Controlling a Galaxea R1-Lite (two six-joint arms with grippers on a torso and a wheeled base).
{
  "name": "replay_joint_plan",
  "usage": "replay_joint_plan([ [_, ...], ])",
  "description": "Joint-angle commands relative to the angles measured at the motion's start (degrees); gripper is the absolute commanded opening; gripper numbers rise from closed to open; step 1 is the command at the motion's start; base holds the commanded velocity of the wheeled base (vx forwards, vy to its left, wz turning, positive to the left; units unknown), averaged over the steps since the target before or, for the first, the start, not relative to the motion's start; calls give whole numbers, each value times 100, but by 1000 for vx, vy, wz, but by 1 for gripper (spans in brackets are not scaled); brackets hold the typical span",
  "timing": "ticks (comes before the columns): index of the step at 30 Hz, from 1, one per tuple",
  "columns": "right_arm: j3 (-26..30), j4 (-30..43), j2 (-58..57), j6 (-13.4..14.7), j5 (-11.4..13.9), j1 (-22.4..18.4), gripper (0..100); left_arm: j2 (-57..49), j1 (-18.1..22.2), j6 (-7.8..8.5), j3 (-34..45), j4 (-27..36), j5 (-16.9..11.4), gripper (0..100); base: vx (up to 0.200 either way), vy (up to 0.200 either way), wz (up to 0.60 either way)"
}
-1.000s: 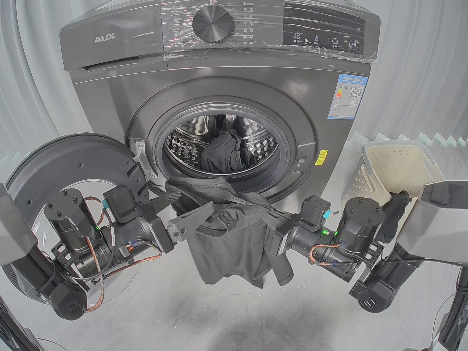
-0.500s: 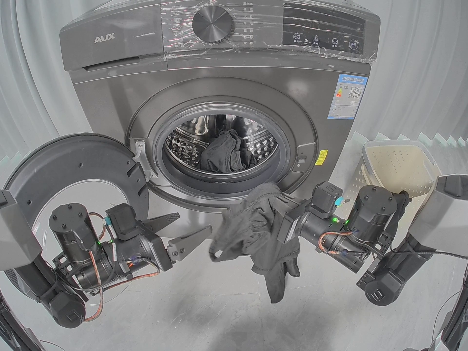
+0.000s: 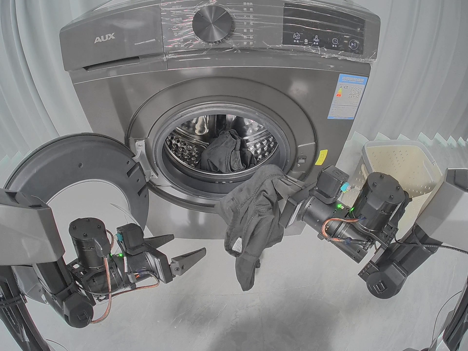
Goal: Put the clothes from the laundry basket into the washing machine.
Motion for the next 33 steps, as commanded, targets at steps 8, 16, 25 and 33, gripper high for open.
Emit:
replay_joint_plan([
  [8,-44,8,-249,2,36,119,0,704,28,493,-409,-4,43,100,0,0,0],
  [16,-35,25,-337,2,28,216,0,915,-24,607,-866,-4,298,100,0,0,0],
  [25,-44,52,-424,2,-8,374,0,1275,-235,1126,-1402,-4,316,100,0,0,0],
  [33,-35,78,-504,2,-16,470,0,1627,-253,1381,-1877,-4,404,100,0,0,0],
])
